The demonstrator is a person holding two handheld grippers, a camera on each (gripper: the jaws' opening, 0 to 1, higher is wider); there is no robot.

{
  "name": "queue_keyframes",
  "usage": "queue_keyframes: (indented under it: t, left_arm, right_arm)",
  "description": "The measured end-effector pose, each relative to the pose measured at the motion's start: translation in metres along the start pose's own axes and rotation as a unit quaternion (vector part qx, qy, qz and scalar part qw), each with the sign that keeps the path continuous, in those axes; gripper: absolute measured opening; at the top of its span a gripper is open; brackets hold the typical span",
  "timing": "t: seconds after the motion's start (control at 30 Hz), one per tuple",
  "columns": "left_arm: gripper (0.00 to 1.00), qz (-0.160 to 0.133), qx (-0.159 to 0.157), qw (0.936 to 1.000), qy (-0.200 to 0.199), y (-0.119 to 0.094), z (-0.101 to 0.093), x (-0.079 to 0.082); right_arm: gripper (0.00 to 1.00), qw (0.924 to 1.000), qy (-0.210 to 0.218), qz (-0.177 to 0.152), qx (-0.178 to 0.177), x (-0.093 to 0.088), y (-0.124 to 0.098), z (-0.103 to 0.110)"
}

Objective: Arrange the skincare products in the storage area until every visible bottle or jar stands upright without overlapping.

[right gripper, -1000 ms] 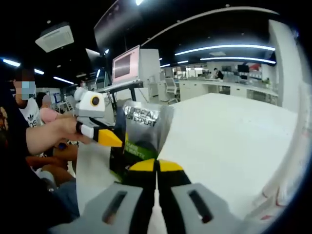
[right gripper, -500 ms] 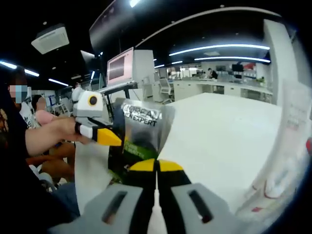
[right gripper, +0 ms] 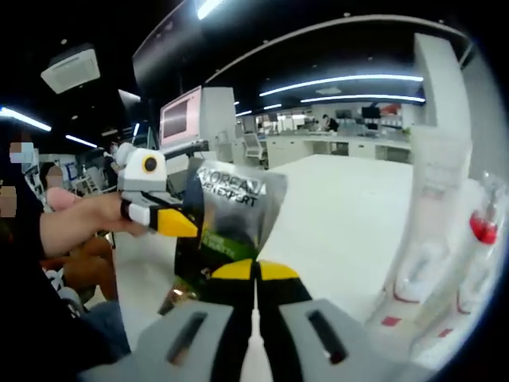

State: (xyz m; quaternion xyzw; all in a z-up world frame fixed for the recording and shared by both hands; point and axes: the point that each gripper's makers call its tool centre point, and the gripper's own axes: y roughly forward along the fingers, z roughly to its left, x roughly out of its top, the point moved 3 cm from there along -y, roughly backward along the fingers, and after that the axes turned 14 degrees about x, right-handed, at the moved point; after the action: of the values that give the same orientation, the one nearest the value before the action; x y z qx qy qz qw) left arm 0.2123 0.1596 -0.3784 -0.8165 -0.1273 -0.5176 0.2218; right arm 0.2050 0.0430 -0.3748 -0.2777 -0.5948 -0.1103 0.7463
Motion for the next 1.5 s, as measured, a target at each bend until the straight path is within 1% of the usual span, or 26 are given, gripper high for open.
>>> queue_keyframes:
  t: [0.23,0.33,0.4,0.57,0.67,0.7,0.73,0.8,0.93,1.0,1.17,1.33,1.43,1.5]
  left_arm:
    - [0.0,-0.004,-0.006,1.0,0.0,0.01,-0.001,0.003]
    - [0.0,-0.003,-0.007,1.0,0.001,0.016,-0.002,0.004]
    - [0.0,-0.003,-0.009,0.9999,0.003,0.019,-0.004,0.005]
    - [0.0,0.0,-0.005,0.9998,0.019,0.031,-0.004,0.006]
    - [0.0,0.002,-0.007,0.9998,0.018,0.037,-0.004,0.005]
    - [0.0,0.002,-0.006,0.9998,0.017,0.039,-0.004,0.005]
    - [0.0,0.002,-0.006,0.9998,0.017,0.042,-0.005,0.004]
    - [0.0,0.001,-0.005,0.9998,0.017,0.045,-0.006,0.004]
    - [0.0,0.001,0.004,0.9996,0.026,0.052,-0.004,0.004]
    - [0.0,0.0,0.006,0.9997,0.024,0.054,-0.002,0.004]
    - [0.0,0.003,0.01,0.9995,0.03,0.06,-0.001,0.0]
    - [0.0,0.004,0.016,0.9994,0.031,0.063,0.001,-0.001]
    - [0.0,0.002,0.017,0.9993,0.032,0.065,0.001,0.0]
    - [0.0,0.006,0.018,0.9993,0.033,0.067,0.002,0.0]
  right_arm:
    - [0.0,0.9998,-0.005,-0.006,-0.02,0.002,-0.007,-0.007]
    - [0.0,0.9989,-0.027,0.006,-0.037,0.002,-0.01,-0.009]
    - [0.0,0.9981,-0.037,0.007,-0.048,0.003,-0.013,-0.011]
    - [0.0,0.9972,-0.042,0.013,-0.061,0.001,-0.019,-0.017]
    - [0.0,0.9964,-0.043,0.015,-0.071,-0.001,-0.023,-0.021]
    - [0.0,0.9959,-0.048,0.018,-0.075,-0.001,-0.025,-0.022]
    - [0.0,0.9938,-0.065,0.029,-0.085,-0.001,-0.027,-0.023]
    - [0.0,0.9923,-0.074,0.035,-0.093,-0.001,-0.028,-0.026]
    - [0.0,0.9916,-0.075,0.038,-0.099,-0.002,-0.029,-0.032]
    - [0.0,0.9915,-0.074,0.037,-0.101,-0.003,-0.029,-0.033]
    - [0.0,0.9885,-0.089,0.053,-0.11,-0.007,-0.028,-0.037]
    - [0.01,0.9885,-0.086,0.054,-0.112,-0.011,-0.029,-0.04]
    - [0.01,0.9876,-0.09,0.054,-0.117,-0.01,-0.031,-0.042]
    - [0.01,0.987,-0.09,0.054,-0.122,-0.01,-0.033,-0.043]
